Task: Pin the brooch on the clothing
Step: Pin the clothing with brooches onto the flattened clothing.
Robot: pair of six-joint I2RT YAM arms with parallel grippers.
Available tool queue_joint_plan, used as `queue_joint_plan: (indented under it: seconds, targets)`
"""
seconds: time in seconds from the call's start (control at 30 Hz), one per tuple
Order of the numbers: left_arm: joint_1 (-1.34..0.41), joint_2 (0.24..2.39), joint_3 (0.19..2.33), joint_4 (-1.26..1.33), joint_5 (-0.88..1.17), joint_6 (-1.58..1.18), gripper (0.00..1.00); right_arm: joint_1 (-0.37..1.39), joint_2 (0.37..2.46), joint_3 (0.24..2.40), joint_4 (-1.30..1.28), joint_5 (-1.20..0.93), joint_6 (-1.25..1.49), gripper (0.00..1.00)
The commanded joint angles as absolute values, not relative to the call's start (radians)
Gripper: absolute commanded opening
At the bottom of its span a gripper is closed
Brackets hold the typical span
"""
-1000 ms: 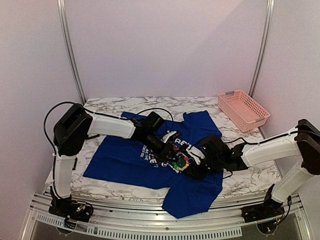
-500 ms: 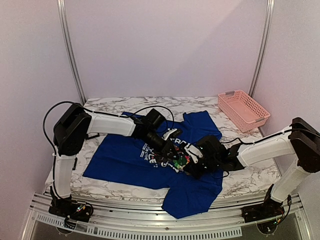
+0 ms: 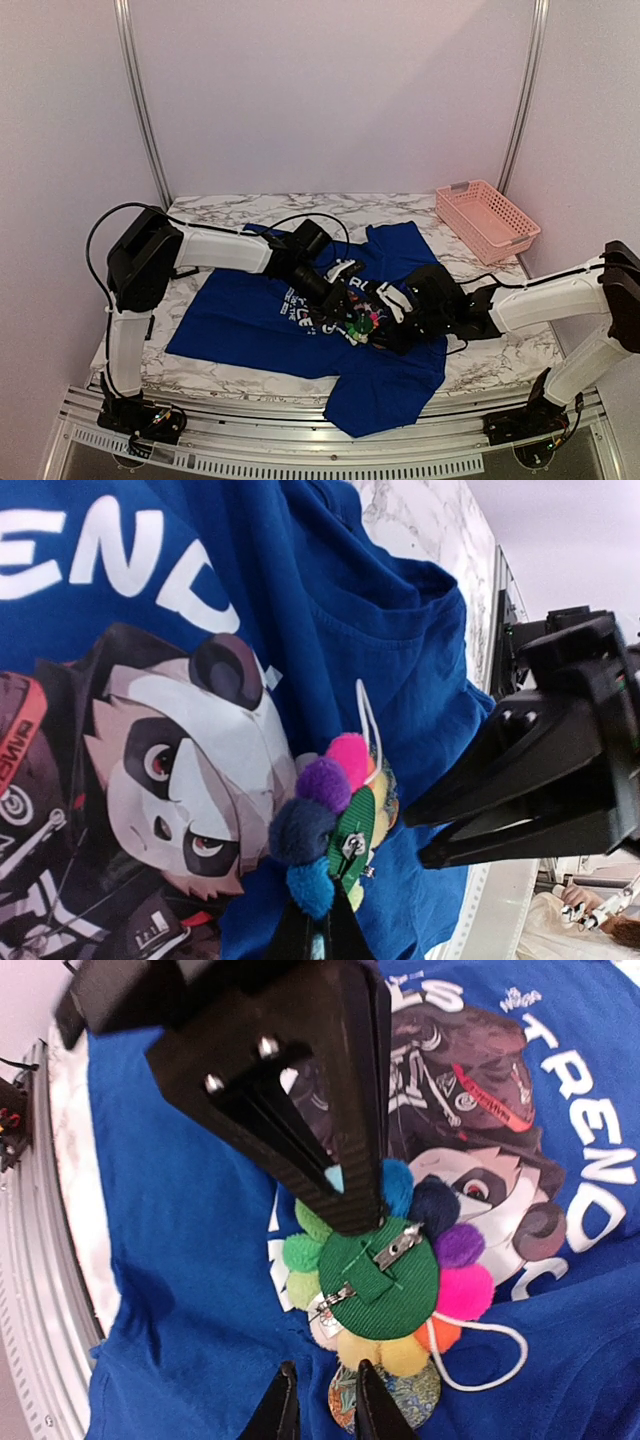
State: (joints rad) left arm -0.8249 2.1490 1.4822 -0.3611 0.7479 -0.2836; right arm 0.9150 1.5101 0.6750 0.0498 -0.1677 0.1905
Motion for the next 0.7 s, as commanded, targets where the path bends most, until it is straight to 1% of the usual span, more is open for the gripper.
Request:
queue_joint_plan:
  seconds: [0.0,0.13,0.17,0.23,0.47,0.57,0.67]
  targets:
    - [-0.843,2.162,1.482,-0.369,0.741,-0.240,0.00,0.817,1.410,0.639,0.076,-0.302,0.269,0.27]
    - [-0.848,2.160,1.479,-0.372,0.735,-0.210,0.00,0.713,1.421,0.624,0.168,-0.419,0.350,0.46]
    - [-0.850,2.158,1.479,-0.376,0.732,-0.201,0.00,0.689,1.432,0.626,0.193,-0.444,0.367,0.49]
    - [-0.851,2.155,1.476,-0.380,0.728,-0.186,0.00,0.652,1.467,0.626,0.236,-0.501,0.383,0.53]
    - [-0.855,2.155,1.474,-0.371,0.727,-0.179,0.00,0.631,1.623,0.658,0.319,-0.635,0.345,0.56]
    - [-0.856,2.156,1.476,-0.371,0.729,-0.175,0.00,0.630,1.677,0.663,0.363,-0.686,0.335,0.55]
    - [-0.856,2.155,1.476,-0.371,0.728,-0.169,0.00,0.629,1.711,0.664,0.397,-0.738,0.340,0.52]
